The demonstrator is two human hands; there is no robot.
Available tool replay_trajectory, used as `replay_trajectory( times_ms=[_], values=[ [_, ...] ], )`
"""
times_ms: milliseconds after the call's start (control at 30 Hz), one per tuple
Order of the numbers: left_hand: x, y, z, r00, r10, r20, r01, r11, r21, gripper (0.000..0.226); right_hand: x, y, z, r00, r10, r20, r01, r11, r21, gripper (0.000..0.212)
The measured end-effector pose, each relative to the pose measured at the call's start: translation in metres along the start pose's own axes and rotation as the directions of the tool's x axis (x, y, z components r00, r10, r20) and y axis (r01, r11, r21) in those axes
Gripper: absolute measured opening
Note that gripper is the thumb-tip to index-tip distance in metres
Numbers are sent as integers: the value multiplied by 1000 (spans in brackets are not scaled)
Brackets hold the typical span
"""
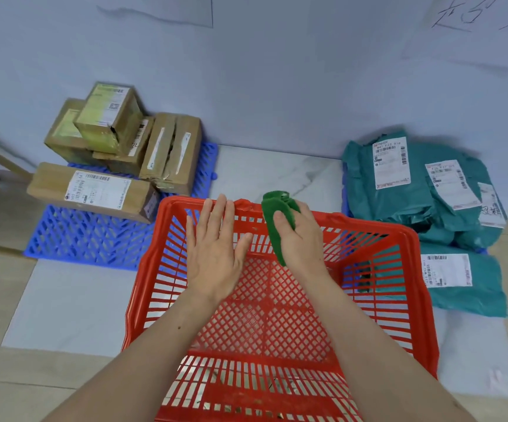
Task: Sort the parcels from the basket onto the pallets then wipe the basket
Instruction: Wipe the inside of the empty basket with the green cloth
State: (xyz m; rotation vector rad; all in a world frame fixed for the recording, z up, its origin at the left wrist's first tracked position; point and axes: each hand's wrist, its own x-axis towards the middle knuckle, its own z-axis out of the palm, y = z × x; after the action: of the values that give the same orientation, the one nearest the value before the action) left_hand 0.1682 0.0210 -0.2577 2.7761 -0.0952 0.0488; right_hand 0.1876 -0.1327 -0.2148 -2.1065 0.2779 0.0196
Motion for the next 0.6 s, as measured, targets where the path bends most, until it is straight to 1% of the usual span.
replay_trajectory(
  times_ms=[67,100,133,200,267,300,400,433,467,500,533,567,600],
  values=[
    [0,-3,-2,1000,8,5,-8,1000,-5,70,1,-6,-10,998,53,-20,-50,992,120,21],
    [0,-3,-2,1000,7,8,-6,1000,-12,70,4,-9,-14,997,69,-45,-62,987,145,18],
    [0,-3,-2,1000,2,9,-1,1000,-21,71,10,-10,-16,995,74,-67,-65,989,129,18],
    [0,-1,-1,1000,-8,8,8,999,-35,70,20,-10,-14,997,58,-58,-57,998,11,27],
    [-1,0,-2,1000,-13,8,14,999,-51,71,24,-6,-6,1000,-5,4,6,991,-133,33],
    [-1,-1,-2,1000,-13,6,14,998,-63,72,21,-5,-2,998,-49,43,56,984,-168,34],
    [-1,-2,-4,1000,-8,0,8,994,-113,71,8,0,0,972,-178,153,204,962,-182,31],
    [-1,-2,-5,1000,-8,1,8,992,-129,71,4,1,-2,964,-197,178,230,955,-187,30],
    [-1,-2,-6,1000,-8,3,8,989,-145,71,1,3,-3,964,-193,184,225,959,-171,28],
    [-1,-1,-7,1000,-7,5,8,987,-158,72,-4,5,-5,972,-163,169,184,975,-121,27],
    [-2,-1,-7,1000,-6,6,7,986,-166,72,-9,6,-7,986,-95,138,100,995,-27,24],
    [-2,-1,-8,1000,-5,8,6,985,-170,72,-14,7,-9,993,10,114,-22,995,101,21],
    [-2,-1,-8,1000,-7,9,9,985,-174,72,-19,8,-10,985,127,119,-153,957,247,19]
  ],
)
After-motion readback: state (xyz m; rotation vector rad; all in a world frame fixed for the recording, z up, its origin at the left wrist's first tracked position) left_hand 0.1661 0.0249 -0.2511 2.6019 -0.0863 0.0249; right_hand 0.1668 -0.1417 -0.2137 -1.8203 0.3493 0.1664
